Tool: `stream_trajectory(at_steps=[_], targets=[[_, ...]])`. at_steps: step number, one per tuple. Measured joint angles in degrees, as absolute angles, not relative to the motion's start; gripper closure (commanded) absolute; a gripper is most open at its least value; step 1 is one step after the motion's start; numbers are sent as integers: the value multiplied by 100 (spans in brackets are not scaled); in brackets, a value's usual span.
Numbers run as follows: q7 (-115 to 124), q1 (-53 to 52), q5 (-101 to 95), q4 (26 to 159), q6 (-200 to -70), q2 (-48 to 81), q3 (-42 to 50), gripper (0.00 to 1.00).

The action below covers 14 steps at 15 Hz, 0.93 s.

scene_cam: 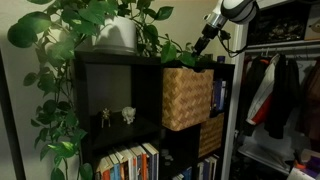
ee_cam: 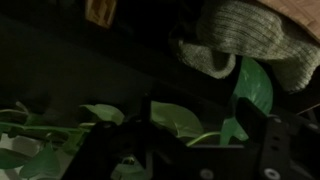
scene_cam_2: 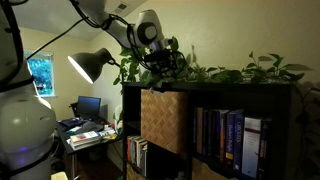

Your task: Put the socks in the basket

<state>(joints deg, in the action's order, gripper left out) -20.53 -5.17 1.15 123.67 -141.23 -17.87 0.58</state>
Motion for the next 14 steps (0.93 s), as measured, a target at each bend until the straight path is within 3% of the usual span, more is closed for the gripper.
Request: stream_trajectory(at_steps=[8, 10, 14], targets=[[-1871, -454, 175, 12373, -12974, -1783, 75, 95], [-1858, -455, 195, 12377, -12795, -1789, 65, 100], [-1432, -454, 188, 12479, -12718, -1885, -9, 96]])
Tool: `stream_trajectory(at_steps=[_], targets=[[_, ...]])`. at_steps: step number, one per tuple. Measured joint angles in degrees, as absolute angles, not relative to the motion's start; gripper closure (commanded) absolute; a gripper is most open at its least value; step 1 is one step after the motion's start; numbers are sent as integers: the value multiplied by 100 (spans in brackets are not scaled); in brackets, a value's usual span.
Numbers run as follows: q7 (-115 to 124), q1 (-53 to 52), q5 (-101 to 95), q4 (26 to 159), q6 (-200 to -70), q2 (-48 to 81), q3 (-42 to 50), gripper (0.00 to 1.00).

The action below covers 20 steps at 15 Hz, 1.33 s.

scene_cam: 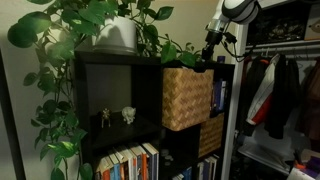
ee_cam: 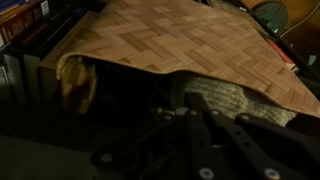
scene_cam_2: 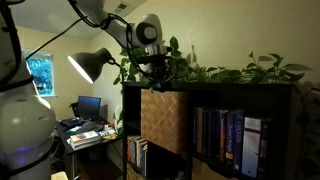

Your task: Put the socks in the basket

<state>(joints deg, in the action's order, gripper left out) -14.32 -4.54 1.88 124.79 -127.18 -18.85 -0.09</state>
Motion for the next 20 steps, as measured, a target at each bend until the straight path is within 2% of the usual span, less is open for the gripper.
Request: stream_trajectory(at_steps=[13, 20], targets=[[584, -443, 34, 13473, -12814, -2279, -627, 97], [591, -428, 35, 14002, -14293, -2179, -640, 97]])
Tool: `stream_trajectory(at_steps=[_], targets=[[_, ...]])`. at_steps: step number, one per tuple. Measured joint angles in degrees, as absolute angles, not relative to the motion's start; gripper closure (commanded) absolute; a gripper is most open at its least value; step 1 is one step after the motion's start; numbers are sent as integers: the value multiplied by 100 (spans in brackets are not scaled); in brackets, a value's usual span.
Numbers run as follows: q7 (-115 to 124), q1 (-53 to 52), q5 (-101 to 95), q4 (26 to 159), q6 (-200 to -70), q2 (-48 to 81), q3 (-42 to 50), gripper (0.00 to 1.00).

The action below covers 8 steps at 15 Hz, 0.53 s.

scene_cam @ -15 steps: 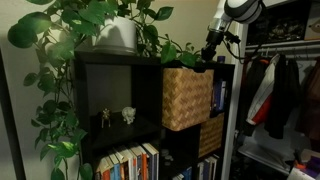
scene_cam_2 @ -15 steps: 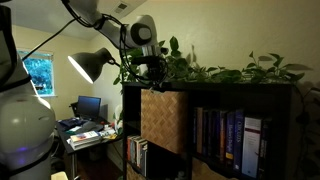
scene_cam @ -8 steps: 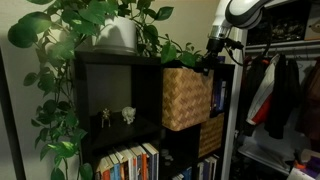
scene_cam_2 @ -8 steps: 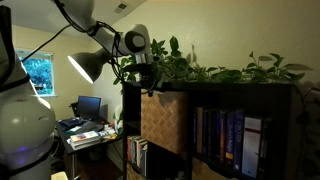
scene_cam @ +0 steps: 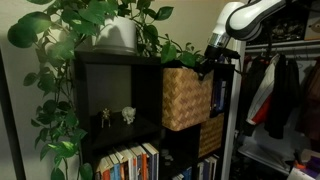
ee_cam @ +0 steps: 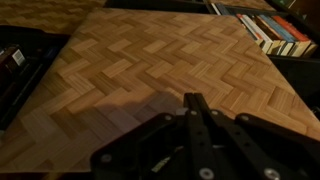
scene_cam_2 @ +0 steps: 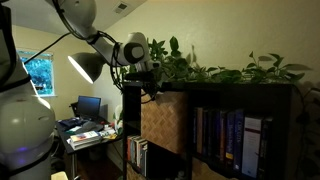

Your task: Put the socks in the basket

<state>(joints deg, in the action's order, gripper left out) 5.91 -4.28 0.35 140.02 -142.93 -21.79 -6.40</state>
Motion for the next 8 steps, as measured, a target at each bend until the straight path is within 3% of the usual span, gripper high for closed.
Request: stream_trajectory(at_steps=[8], targets=[[591, -418, 35, 14108, -15294, -1913, -632, 97]])
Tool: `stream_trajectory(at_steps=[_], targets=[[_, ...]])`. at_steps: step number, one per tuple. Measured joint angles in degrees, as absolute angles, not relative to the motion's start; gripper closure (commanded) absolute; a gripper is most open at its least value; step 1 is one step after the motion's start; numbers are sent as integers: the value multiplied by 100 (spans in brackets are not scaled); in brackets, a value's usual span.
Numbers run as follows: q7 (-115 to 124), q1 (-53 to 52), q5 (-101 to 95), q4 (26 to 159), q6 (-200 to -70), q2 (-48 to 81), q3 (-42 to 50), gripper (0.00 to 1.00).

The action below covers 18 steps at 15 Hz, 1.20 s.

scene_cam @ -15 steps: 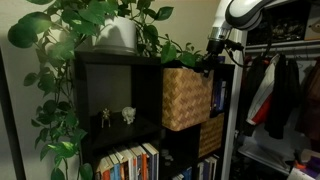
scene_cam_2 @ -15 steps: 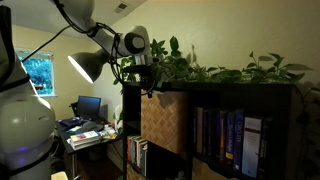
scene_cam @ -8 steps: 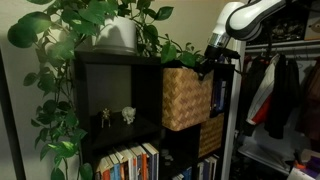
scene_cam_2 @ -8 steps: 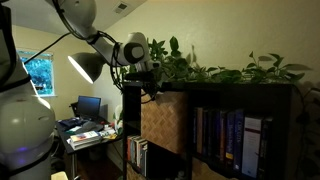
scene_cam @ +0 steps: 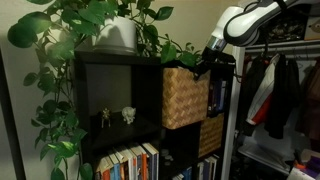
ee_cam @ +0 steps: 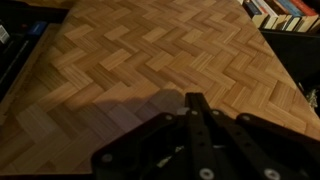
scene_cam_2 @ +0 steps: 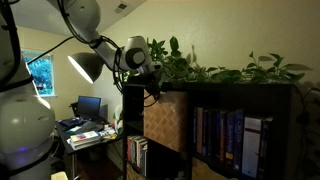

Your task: Put the socks in the basket

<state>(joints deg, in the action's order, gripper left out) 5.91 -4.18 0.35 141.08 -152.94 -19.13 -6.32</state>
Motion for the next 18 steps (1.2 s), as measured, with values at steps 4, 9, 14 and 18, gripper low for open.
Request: stream_trajectory(at_steps=[4, 9, 14, 18], targets=[[591, -408, 35, 14090, -15725, -1722, -632, 97], [591, -389, 35, 14011, -16127, -1471, -632, 97], [573, -375, 34, 13905, -16158, -1346, -632, 97], [349, -381, 35, 13816, -15895, -1354, -627, 60]])
